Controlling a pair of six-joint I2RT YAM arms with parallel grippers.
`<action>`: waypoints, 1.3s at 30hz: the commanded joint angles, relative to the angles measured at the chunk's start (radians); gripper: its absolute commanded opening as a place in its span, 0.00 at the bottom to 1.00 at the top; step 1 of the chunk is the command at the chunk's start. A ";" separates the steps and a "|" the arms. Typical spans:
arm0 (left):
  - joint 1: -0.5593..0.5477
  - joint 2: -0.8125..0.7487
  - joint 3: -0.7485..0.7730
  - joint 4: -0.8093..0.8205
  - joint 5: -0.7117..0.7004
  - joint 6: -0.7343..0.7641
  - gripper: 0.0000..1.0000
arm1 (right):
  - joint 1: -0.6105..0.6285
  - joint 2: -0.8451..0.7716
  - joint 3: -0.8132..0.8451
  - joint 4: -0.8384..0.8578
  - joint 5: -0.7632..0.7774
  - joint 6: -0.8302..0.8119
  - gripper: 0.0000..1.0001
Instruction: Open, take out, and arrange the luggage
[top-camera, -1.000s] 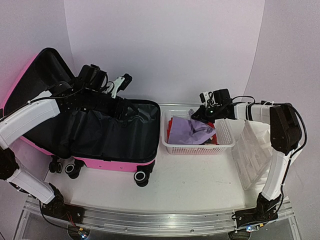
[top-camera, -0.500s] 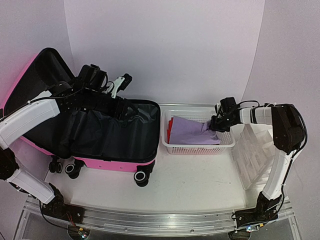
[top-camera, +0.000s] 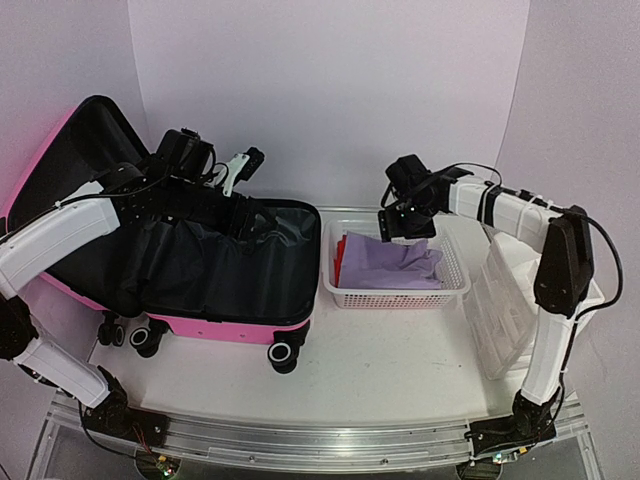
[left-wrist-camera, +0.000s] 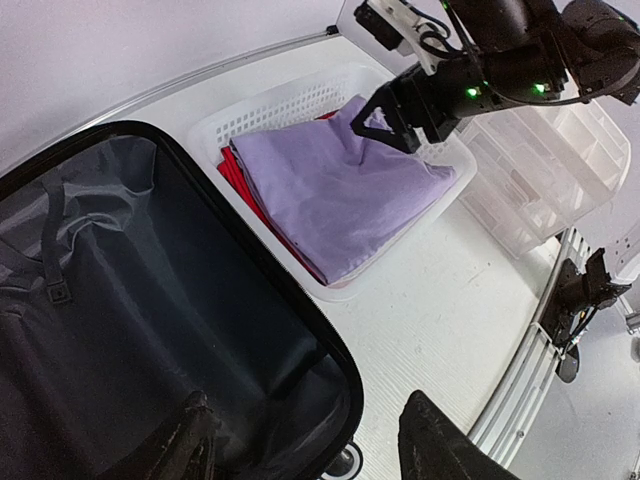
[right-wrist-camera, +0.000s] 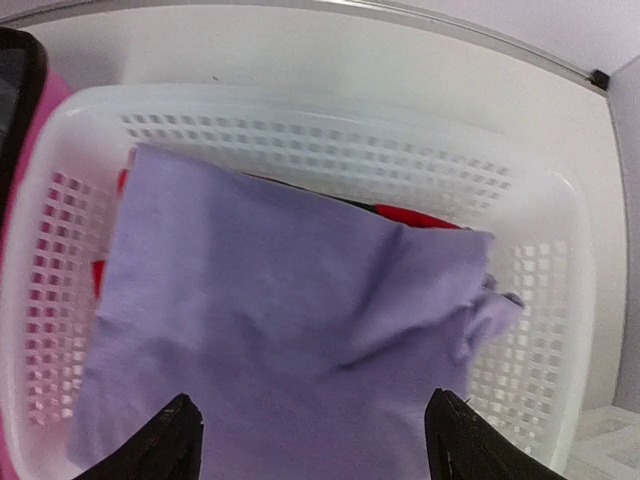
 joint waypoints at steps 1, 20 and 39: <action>0.005 -0.038 0.028 0.018 0.009 0.001 0.63 | 0.012 0.141 0.131 0.059 -0.081 0.089 0.78; 0.007 -0.103 -0.039 0.018 -0.005 0.000 0.63 | 0.031 0.398 0.261 0.355 -0.131 0.192 0.69; 0.007 -0.100 -0.038 0.019 0.006 -0.003 0.63 | 0.031 0.510 0.364 0.345 -0.080 0.216 0.73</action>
